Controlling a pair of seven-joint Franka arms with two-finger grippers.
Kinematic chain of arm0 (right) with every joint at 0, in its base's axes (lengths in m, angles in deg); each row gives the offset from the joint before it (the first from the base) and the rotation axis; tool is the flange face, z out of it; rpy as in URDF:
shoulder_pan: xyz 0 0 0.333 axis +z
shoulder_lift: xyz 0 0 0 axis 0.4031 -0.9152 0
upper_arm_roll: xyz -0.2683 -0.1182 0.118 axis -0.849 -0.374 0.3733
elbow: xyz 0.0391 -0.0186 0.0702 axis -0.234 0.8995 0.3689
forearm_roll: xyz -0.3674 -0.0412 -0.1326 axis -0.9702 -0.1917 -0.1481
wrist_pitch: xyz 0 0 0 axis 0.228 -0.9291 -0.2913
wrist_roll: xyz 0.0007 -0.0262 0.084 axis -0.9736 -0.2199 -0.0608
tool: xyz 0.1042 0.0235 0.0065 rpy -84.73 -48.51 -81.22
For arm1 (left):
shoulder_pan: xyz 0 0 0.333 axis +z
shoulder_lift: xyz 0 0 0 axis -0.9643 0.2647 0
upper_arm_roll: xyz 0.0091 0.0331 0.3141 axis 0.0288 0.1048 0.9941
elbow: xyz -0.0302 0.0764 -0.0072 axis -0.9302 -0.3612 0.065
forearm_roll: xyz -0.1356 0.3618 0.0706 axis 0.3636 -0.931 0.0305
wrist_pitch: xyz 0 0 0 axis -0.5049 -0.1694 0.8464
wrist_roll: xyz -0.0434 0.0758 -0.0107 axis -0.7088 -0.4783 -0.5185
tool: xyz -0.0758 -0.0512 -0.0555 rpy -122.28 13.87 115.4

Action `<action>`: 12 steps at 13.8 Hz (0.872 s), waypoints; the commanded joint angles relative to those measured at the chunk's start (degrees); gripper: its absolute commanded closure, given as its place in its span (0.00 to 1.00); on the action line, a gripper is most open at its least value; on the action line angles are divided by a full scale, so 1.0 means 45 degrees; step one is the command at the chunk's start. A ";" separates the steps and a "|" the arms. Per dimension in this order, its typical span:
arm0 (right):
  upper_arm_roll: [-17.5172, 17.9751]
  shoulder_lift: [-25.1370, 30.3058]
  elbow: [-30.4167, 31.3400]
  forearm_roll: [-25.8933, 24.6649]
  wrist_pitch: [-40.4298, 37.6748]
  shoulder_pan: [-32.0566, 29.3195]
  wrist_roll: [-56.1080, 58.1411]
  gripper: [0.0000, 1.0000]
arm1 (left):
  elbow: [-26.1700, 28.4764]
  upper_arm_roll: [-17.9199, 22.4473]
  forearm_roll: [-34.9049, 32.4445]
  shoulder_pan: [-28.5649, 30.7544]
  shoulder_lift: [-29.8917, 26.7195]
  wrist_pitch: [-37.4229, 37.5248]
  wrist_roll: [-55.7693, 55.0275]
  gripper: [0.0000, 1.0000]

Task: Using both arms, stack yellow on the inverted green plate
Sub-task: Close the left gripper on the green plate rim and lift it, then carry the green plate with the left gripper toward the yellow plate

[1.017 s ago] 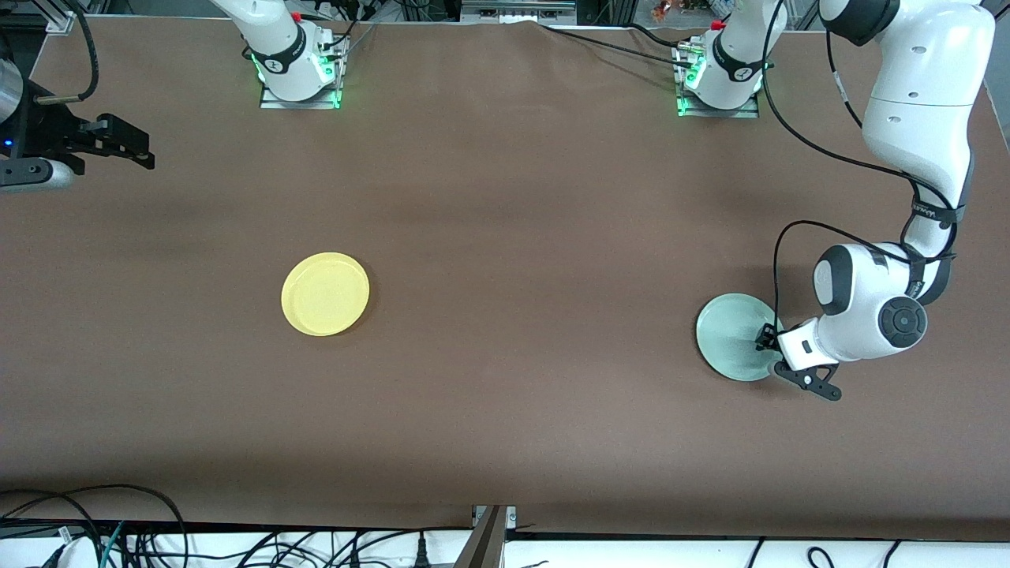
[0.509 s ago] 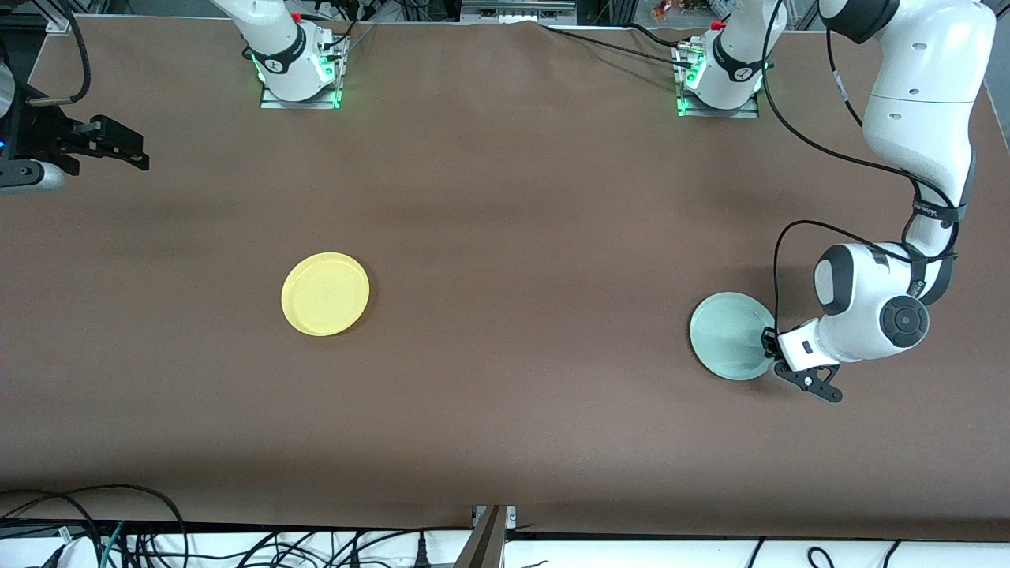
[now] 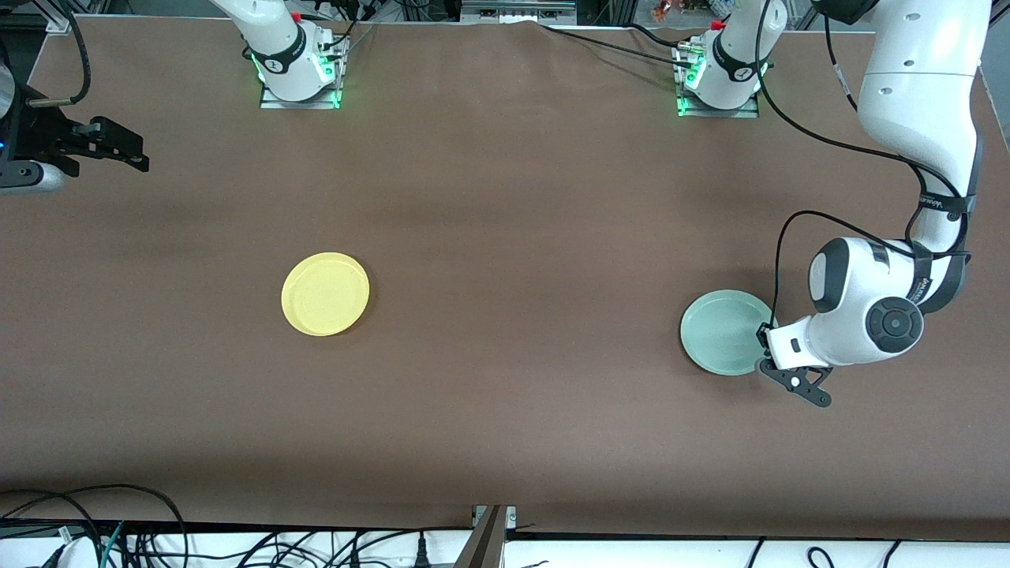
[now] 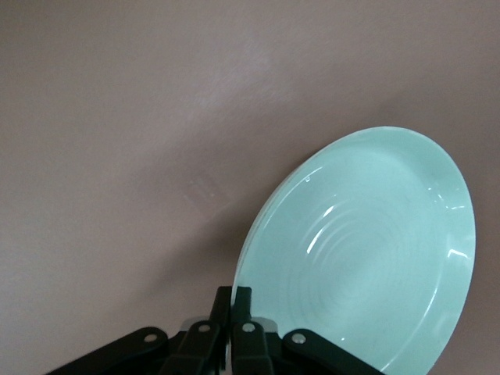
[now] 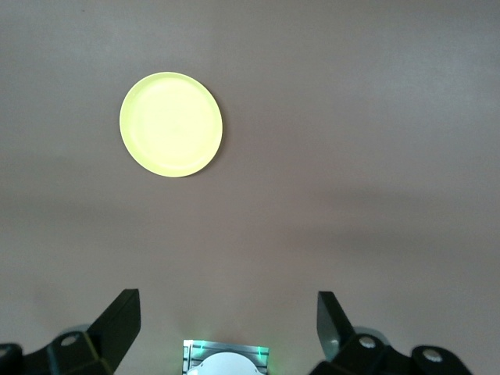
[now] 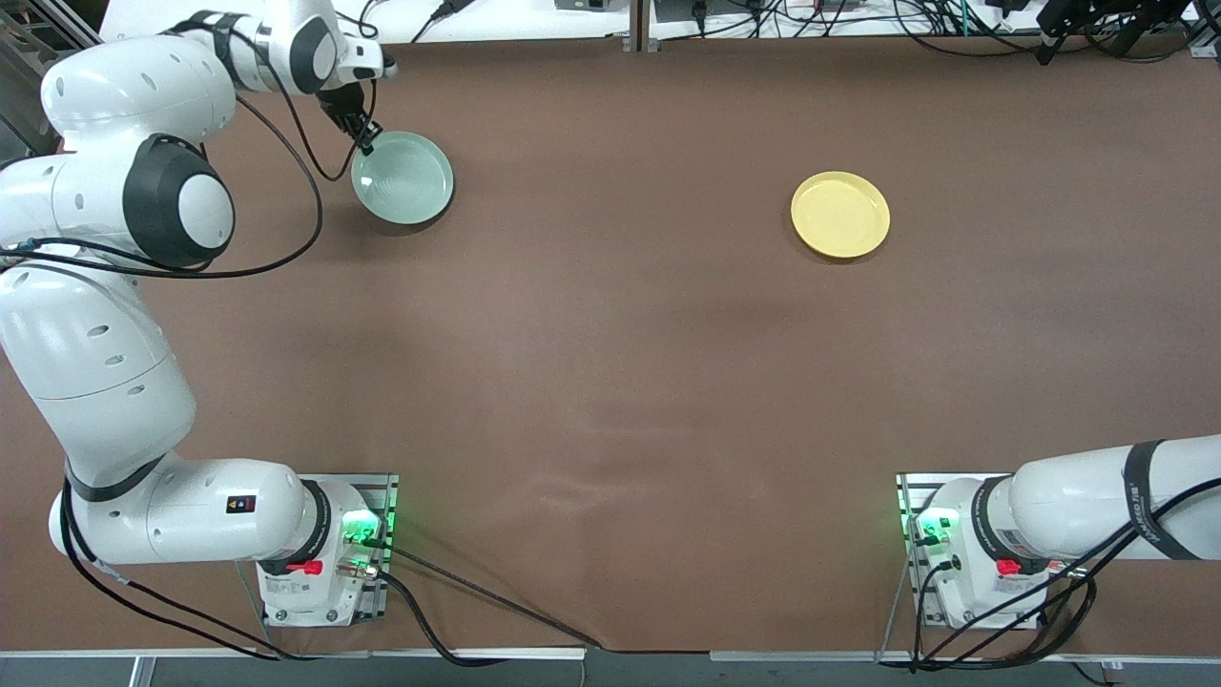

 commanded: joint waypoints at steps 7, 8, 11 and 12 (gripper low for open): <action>0.0000 -0.0060 -0.0117 0.0007 0.0058 0.0015 -0.0080 0.00 | -0.2223 0.0280 -0.4180 -0.3610 0.0053 0.3667 -0.2611 1.00; 0.0000 -0.0060 -0.0117 0.0007 0.0058 0.0015 -0.0080 0.00 | -0.2456 0.0280 -0.4805 -0.4041 0.0053 0.4077 -0.3291 1.00; -0.0019 -0.0021 -0.0117 0.0007 0.0039 0.0015 -0.0080 0.00 | -0.2615 0.0280 -0.6581 -0.5526 0.0131 0.4803 -0.5306 1.00; -0.0019 -0.0021 -0.0117 0.0007 0.0058 0.0015 -0.0080 0.00 | -0.2596 0.0261 -0.7614 -0.6091 0.0131 0.4862 -0.5387 1.00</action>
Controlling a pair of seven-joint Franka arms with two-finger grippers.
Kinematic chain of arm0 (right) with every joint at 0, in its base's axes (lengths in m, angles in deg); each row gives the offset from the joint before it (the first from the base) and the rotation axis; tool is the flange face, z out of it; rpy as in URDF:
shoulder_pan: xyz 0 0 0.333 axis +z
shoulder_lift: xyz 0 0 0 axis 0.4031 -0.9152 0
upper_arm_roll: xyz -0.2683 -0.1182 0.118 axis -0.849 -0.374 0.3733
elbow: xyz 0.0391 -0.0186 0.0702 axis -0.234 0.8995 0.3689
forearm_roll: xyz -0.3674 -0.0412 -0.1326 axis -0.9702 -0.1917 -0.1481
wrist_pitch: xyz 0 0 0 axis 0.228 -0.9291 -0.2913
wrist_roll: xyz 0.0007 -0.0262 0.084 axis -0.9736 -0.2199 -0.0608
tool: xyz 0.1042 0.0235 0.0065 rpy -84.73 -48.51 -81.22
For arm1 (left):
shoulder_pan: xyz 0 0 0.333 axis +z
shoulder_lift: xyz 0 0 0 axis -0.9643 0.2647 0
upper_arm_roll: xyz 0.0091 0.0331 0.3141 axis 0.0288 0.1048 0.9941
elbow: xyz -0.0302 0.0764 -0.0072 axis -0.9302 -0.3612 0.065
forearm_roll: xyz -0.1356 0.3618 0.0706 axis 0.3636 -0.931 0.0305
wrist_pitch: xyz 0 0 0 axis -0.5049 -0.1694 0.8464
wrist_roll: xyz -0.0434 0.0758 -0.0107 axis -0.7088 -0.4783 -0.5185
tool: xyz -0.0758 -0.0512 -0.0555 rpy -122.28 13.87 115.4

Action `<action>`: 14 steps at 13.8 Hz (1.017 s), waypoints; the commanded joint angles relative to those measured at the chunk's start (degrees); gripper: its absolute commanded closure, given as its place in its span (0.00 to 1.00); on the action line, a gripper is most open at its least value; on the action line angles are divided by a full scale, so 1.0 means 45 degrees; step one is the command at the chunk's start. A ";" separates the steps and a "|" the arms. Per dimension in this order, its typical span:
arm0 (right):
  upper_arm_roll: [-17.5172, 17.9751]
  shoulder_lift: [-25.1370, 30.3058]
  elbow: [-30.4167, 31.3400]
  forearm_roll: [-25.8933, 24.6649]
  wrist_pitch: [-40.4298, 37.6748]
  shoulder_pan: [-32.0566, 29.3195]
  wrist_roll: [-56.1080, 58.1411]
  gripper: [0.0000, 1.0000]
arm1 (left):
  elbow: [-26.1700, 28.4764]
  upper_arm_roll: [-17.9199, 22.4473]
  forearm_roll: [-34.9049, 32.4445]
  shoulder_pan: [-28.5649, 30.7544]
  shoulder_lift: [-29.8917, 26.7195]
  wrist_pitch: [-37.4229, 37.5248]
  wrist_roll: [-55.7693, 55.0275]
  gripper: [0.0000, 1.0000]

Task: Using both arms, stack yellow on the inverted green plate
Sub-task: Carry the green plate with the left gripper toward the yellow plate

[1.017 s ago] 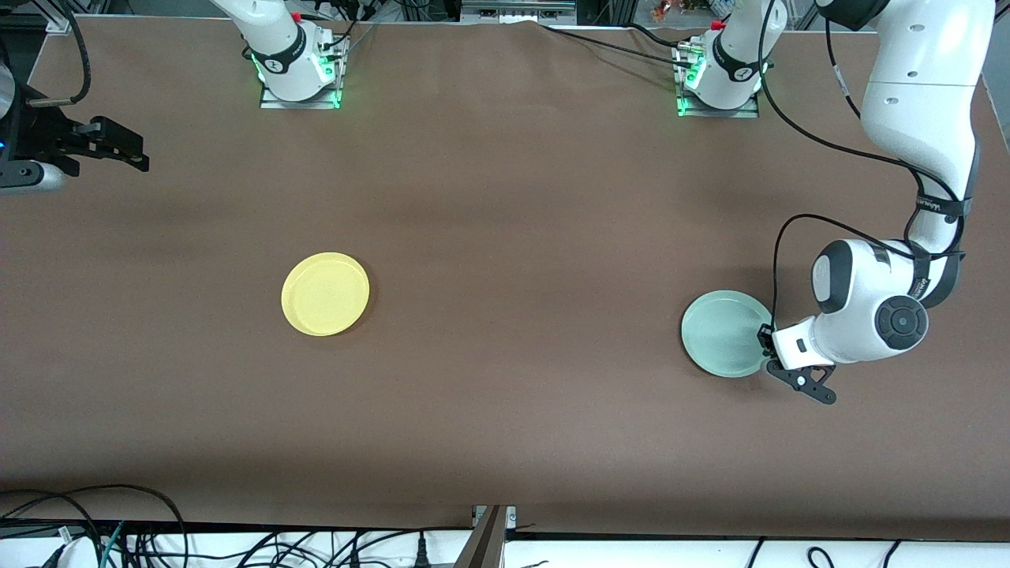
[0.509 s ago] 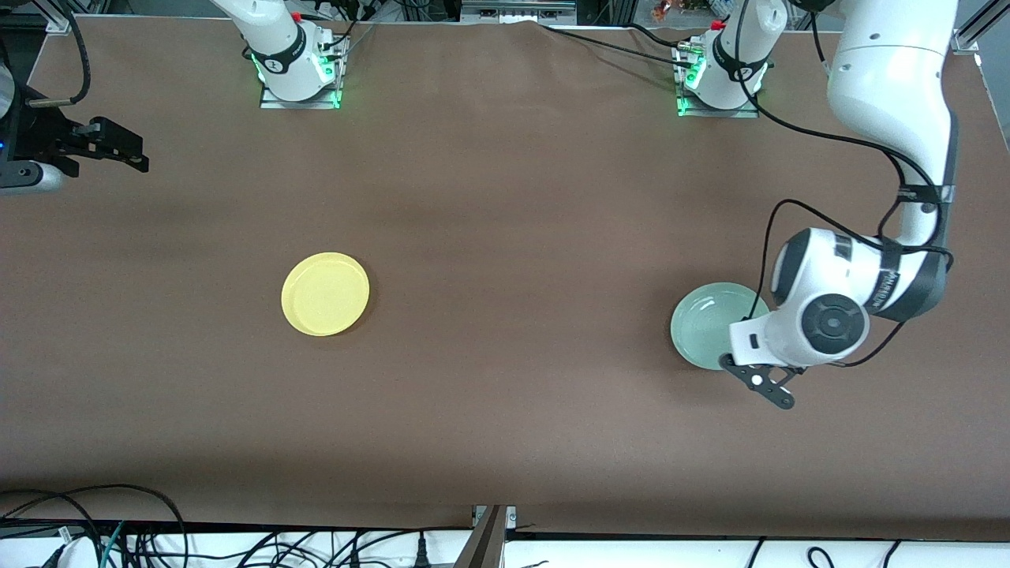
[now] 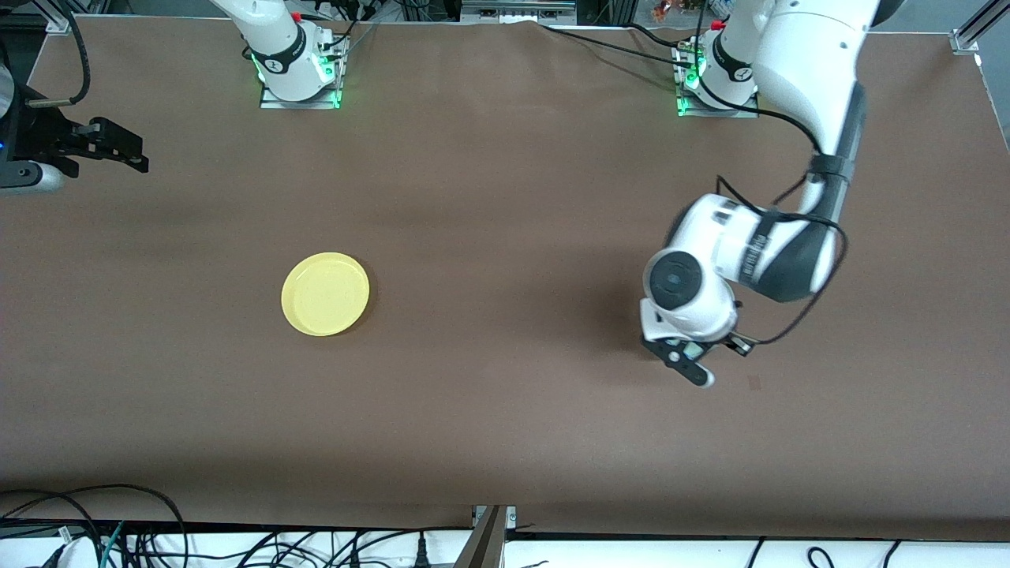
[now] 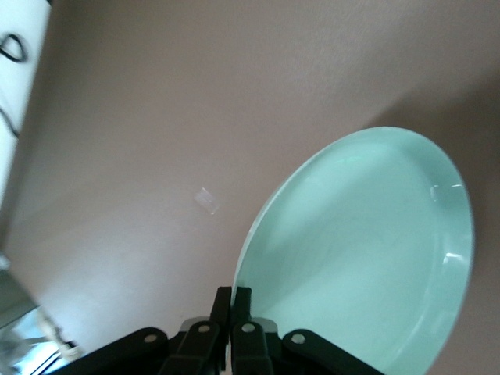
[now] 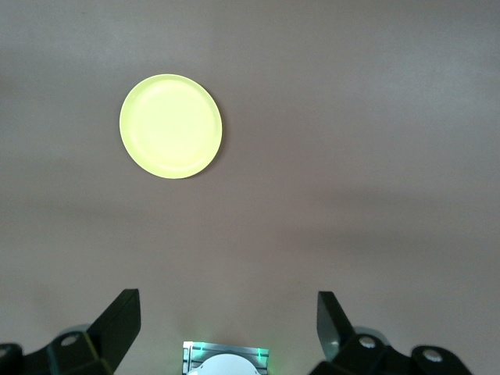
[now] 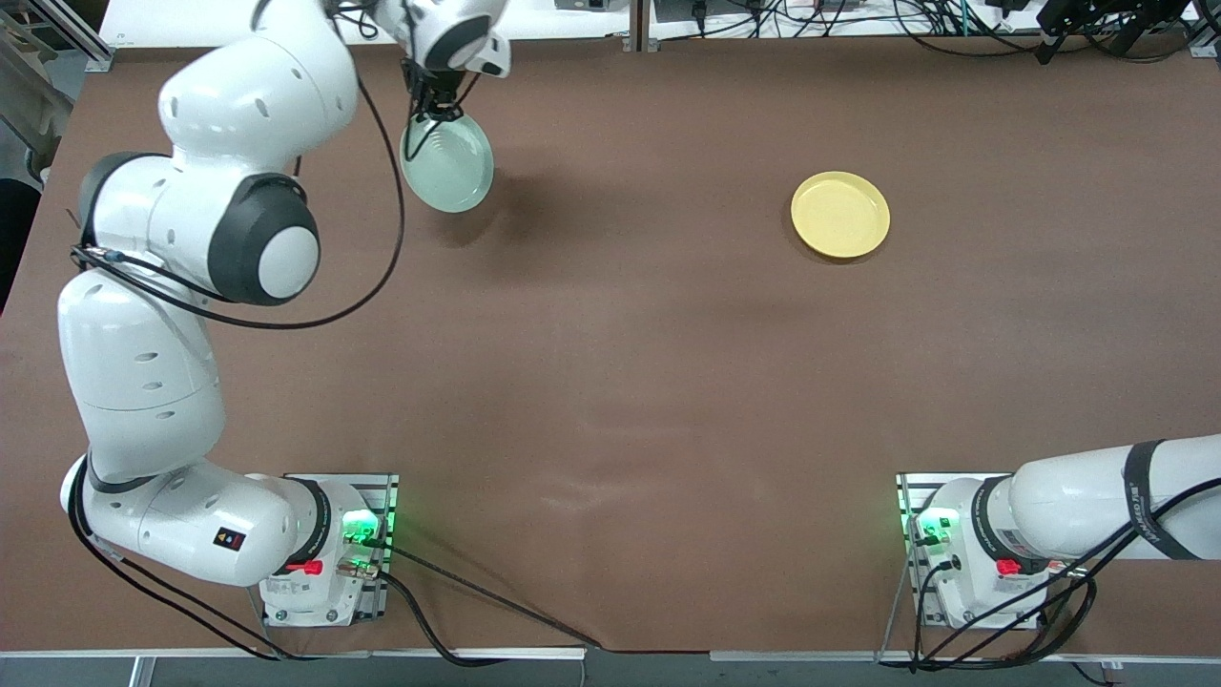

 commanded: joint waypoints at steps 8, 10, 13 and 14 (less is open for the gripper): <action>-0.0031 -0.0039 -0.0058 0.0007 0.0026 0.0015 -0.0114 0.00 | -0.0363 0.0246 -0.4522 -0.4273 0.1276 0.1371 -0.5205 1.00; -0.0031 -0.0039 -0.0039 0.0007 0.0046 0.0015 -0.0230 0.00 | -0.0363 0.0266 -0.4658 -0.4801 0.1745 0.1390 -0.6359 1.00; -0.0031 0.0000 -0.0058 0.0007 0.0046 0.0015 -0.0290 0.00 | -0.0382 0.0246 -0.4855 -0.5426 0.2215 0.1547 -0.7455 1.00; -0.0051 0.0019 -0.0058 0.0007 0.0026 -0.0004 -0.0270 0.00 | -0.0363 0.0227 -0.4835 -0.5525 0.2216 0.1547 -0.7651 1.00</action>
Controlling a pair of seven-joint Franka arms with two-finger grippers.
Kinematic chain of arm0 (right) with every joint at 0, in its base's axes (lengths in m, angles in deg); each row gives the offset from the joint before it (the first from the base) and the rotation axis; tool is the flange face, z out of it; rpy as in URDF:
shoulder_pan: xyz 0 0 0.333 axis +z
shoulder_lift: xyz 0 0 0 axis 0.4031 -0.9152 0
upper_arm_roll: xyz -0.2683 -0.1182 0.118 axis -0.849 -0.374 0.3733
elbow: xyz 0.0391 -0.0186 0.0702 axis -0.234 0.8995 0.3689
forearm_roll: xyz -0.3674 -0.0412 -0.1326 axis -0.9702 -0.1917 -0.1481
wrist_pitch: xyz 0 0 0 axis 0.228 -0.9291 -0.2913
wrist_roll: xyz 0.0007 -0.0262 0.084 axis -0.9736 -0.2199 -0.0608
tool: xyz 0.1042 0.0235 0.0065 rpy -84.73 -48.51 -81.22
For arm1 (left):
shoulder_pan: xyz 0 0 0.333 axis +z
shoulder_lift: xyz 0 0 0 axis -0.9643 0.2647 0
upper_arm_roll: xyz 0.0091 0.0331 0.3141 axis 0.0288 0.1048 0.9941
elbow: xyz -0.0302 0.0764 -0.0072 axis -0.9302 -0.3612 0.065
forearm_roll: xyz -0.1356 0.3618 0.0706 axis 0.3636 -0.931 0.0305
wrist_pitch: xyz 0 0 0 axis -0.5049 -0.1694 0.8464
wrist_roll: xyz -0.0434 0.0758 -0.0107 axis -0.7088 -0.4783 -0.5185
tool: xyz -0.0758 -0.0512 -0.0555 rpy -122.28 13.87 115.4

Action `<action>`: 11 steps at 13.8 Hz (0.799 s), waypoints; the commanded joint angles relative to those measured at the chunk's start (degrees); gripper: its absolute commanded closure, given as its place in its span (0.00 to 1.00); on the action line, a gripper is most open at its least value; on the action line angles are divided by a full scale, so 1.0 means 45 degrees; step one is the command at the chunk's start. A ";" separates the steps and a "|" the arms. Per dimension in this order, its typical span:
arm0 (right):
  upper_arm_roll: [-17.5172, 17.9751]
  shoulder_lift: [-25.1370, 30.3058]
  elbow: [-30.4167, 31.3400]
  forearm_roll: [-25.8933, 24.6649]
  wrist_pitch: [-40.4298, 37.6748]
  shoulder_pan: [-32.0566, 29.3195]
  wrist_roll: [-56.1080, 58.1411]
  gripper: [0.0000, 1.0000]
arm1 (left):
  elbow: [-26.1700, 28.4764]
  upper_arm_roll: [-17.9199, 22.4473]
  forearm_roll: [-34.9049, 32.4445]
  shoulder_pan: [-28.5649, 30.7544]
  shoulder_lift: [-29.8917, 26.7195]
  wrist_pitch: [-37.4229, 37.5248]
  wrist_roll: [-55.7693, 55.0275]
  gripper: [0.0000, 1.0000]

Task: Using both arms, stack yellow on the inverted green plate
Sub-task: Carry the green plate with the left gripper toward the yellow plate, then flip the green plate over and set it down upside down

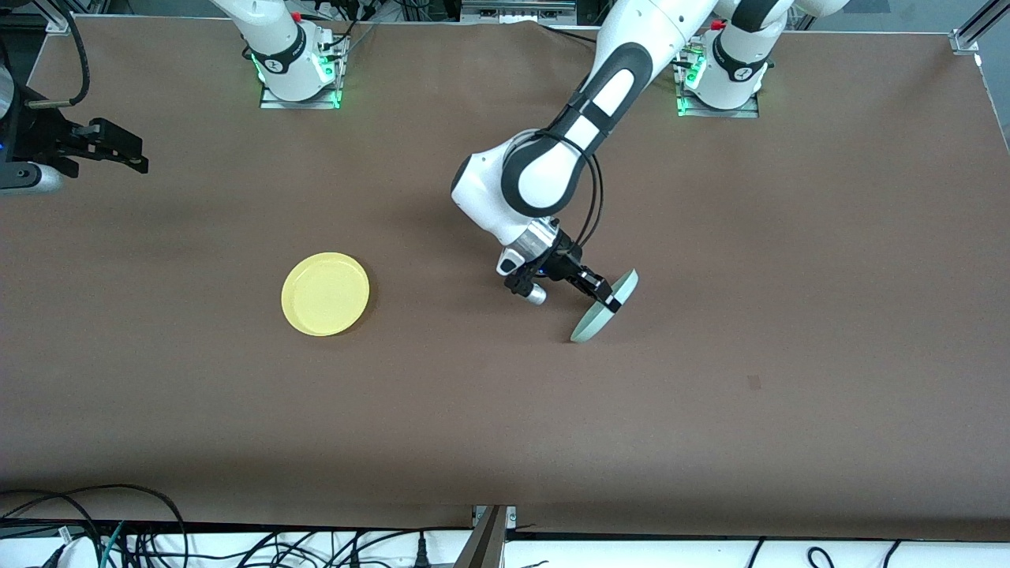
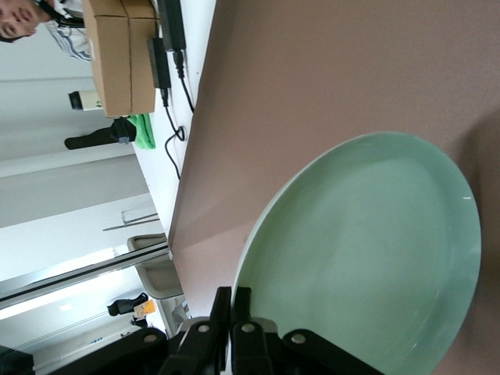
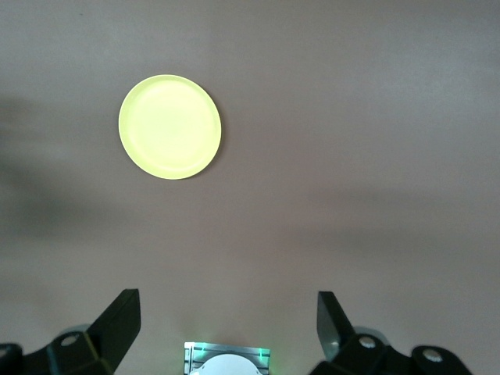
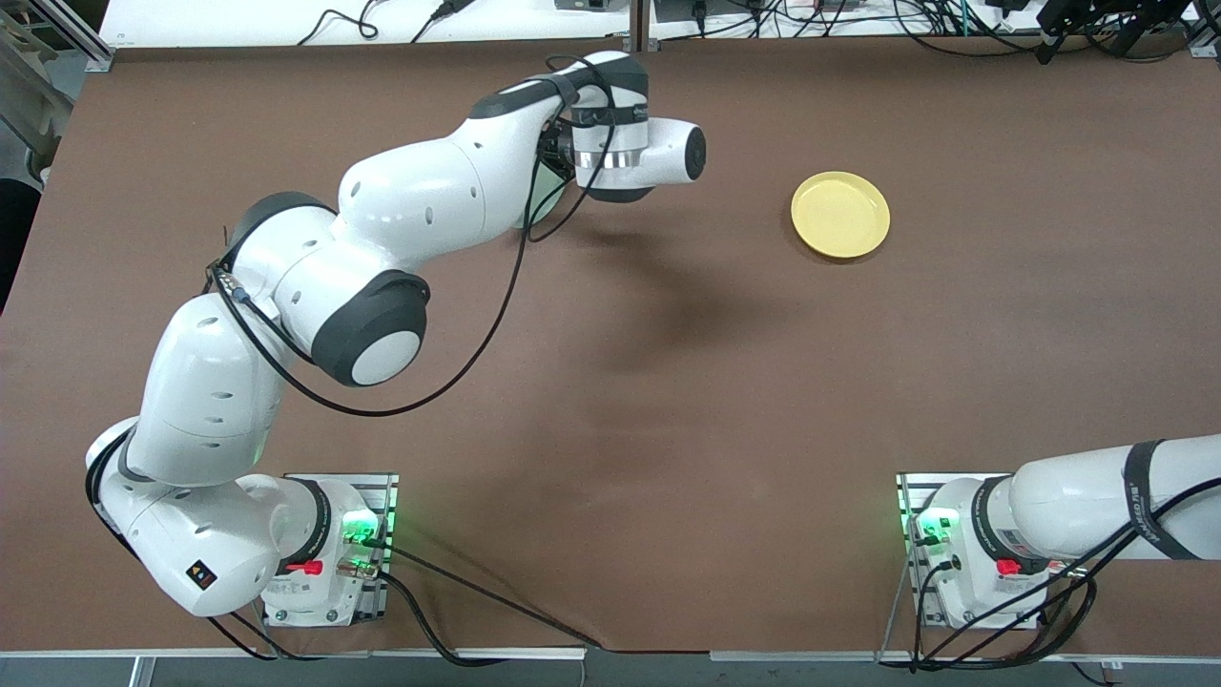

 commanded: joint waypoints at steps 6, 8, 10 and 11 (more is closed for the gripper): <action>-0.0036 0.0012 -0.0141 -0.0071 0.0234 0.0016 -0.0148 0.00 | -0.0781 -0.0153 0.2799 -0.0415 0.0530 -0.1530 -0.2154 0.00; -0.0055 -0.0046 -0.0238 -0.0091 0.0272 -0.0023 0.0105 0.00 | -0.1133 -0.0114 0.5587 -0.0259 0.0491 -0.2934 -0.3146 0.00; -0.0055 -0.0066 -0.0258 -0.0072 0.0234 -0.0062 0.0572 0.00 | -0.1153 -0.0094 0.7197 -0.0064 0.0452 -0.4264 -0.4124 0.00; -0.0055 -0.0027 -0.0258 -0.0072 0.0156 -0.0062 0.0749 0.00 | -0.1154 -0.0095 0.7744 -0.0024 0.0452 -0.4734 -0.4573 0.00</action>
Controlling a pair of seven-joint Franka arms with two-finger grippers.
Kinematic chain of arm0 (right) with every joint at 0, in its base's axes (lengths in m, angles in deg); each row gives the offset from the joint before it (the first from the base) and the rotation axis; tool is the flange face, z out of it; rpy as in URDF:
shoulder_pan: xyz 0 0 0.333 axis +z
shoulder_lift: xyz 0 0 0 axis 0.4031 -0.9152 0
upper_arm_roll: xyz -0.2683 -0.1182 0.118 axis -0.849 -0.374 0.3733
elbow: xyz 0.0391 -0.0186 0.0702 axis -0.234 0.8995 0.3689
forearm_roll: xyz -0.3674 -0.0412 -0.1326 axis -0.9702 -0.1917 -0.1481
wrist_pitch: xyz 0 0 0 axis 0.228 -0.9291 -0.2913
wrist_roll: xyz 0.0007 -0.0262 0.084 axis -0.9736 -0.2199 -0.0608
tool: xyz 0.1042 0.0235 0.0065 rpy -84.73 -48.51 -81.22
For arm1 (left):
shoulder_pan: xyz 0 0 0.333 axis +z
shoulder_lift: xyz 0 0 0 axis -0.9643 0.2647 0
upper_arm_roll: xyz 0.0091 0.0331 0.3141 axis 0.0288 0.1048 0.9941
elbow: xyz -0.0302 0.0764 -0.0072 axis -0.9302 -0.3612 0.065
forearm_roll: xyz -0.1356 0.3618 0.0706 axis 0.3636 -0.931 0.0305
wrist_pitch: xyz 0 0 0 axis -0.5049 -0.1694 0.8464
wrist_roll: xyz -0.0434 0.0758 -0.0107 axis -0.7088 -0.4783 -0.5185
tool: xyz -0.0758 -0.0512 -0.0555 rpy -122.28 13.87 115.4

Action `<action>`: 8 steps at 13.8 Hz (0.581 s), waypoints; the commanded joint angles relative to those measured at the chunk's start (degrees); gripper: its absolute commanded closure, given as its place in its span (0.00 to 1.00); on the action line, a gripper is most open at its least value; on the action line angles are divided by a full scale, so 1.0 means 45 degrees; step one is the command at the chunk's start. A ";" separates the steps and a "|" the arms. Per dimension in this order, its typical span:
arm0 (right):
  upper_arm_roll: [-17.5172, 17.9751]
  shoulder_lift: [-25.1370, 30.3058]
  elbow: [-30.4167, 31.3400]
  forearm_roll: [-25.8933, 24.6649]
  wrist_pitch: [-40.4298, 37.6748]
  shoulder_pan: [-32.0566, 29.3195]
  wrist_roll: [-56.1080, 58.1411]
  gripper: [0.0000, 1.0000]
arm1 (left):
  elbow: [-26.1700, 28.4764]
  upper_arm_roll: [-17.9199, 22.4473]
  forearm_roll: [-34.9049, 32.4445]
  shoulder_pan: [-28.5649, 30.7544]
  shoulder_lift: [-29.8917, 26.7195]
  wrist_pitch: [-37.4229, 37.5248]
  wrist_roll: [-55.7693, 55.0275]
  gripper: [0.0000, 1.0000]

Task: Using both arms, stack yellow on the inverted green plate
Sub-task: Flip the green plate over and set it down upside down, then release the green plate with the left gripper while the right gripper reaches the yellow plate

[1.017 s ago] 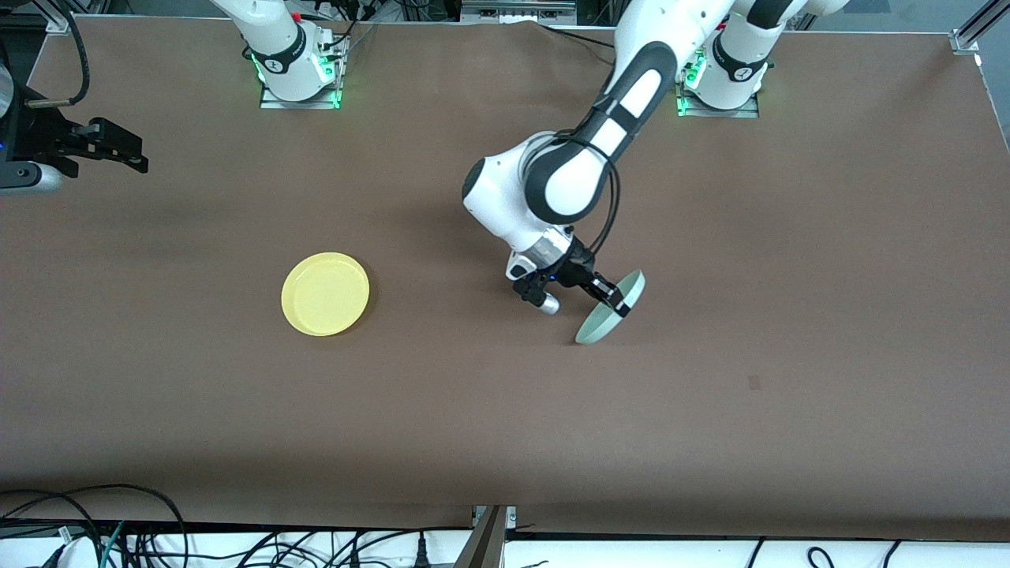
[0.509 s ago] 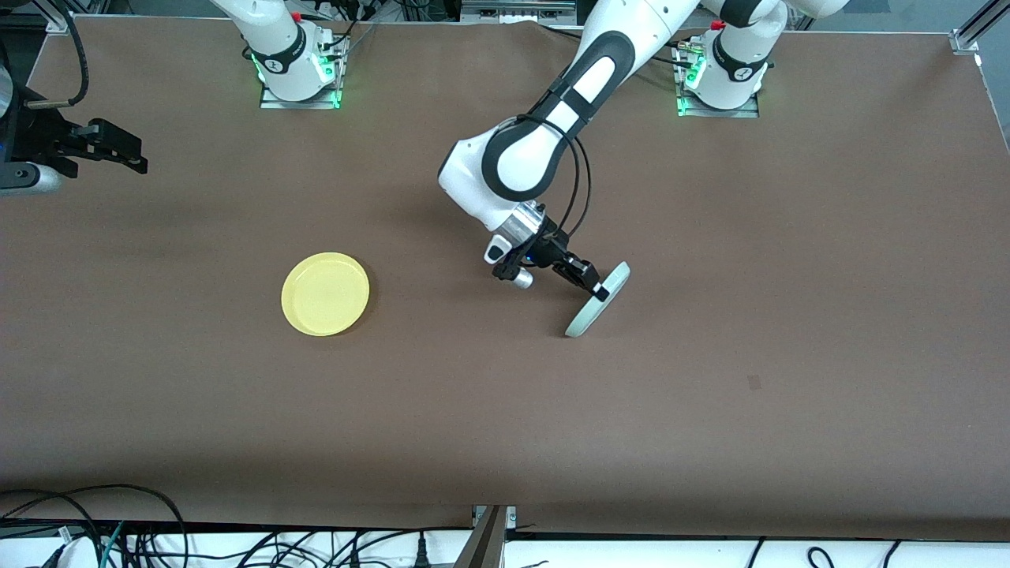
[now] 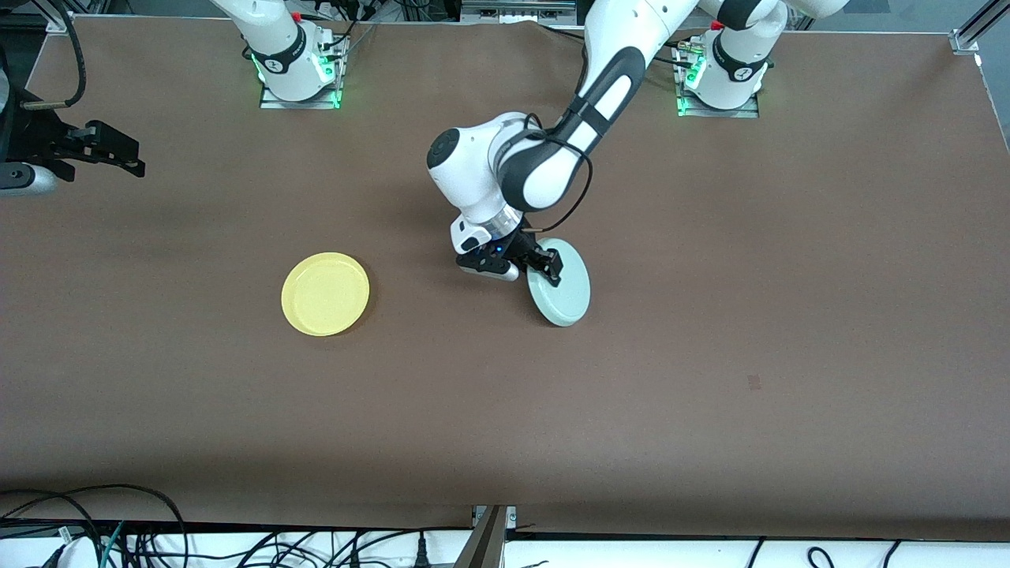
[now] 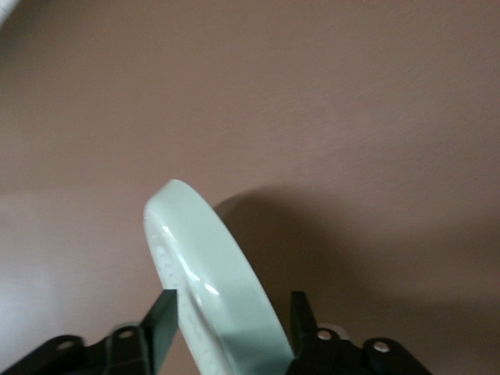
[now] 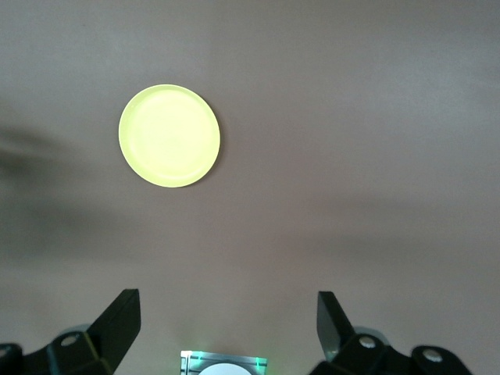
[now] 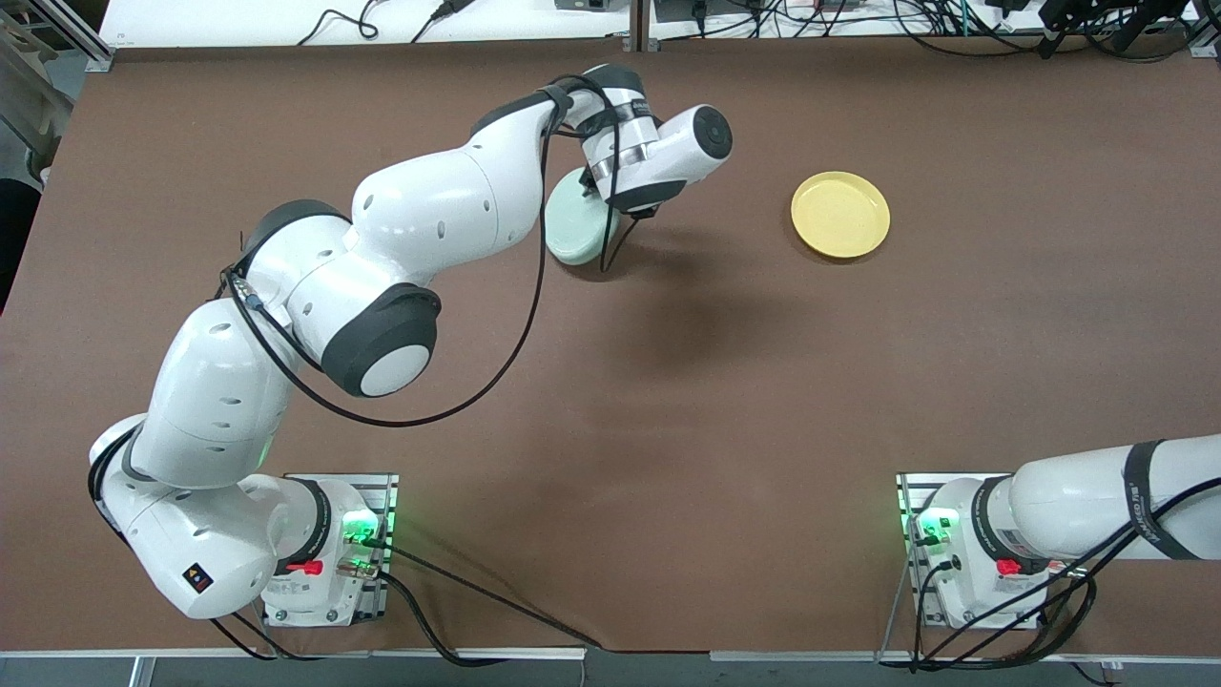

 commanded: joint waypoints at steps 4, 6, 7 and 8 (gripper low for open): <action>-0.0001 -0.0008 -0.0228 -0.0129 -0.0194 -0.0055 0.0296 0.00 | -0.0257 -0.0157 0.3535 0.1234 0.0107 -0.3302 -0.1104 0.00; -0.0001 -0.0008 -0.0189 -0.0051 -0.0117 -0.0055 0.0218 0.00 | -0.0275 -0.0157 0.4046 0.1527 0.0088 -0.3505 -0.1124 0.00; -0.0001 -0.0028 -0.0150 -0.0051 -0.0020 -0.0055 0.0160 0.00 | -0.0256 -0.0157 0.4203 0.1838 -0.0164 -0.3369 -0.1105 0.00; -0.0001 -0.0028 -0.0111 0.0007 0.0039 -0.0055 0.0159 0.00 | -0.0236 -0.0157 0.4282 0.2189 -0.0456 -0.3175 -0.1104 0.00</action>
